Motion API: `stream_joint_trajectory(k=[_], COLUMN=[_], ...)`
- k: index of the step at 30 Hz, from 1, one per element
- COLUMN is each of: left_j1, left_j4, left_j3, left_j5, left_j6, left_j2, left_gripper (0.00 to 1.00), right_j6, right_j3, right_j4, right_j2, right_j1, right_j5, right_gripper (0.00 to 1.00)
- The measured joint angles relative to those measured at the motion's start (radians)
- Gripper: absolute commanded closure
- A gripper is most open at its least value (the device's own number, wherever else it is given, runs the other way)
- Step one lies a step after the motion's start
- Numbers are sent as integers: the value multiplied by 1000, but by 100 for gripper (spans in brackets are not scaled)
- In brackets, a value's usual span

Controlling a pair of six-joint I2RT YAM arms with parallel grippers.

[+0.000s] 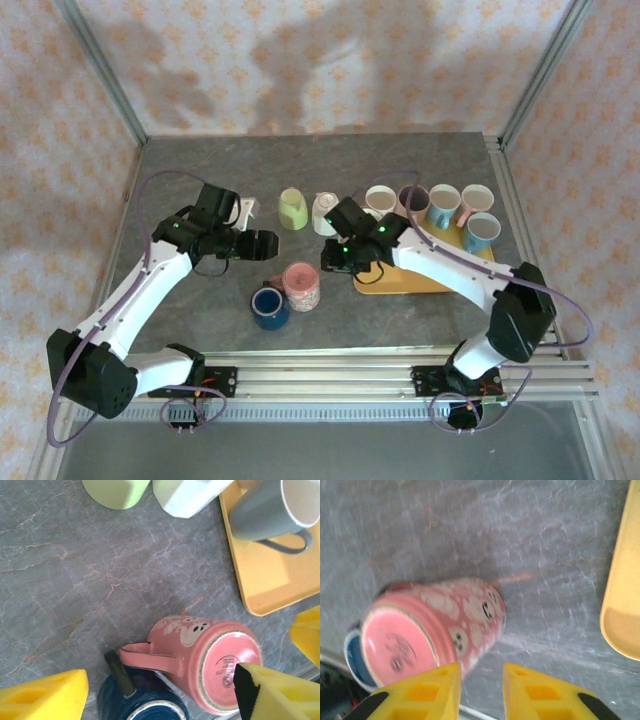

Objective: Turn the mug right side up

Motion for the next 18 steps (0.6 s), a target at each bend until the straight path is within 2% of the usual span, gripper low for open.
stream_joint_trajectory(k=[7,13,18], left_j1=[0,0,0], left_j4=[3,7,7], left_j3=[-34,-34,-34], left_j5=[0,-5,-19], left_j6=[69,72,73], left_j2=[-14,-14,-14], left_gripper=[23,22,22], right_j6=[-154,-149,-120], right_j3=[-126,-134,-129], right_j4=[-5,79,145], right_j2=[-66,6,80], right_j1=[0,15,63], right_j5=[-180,-288,-330], right_gripper=[68,60,58])
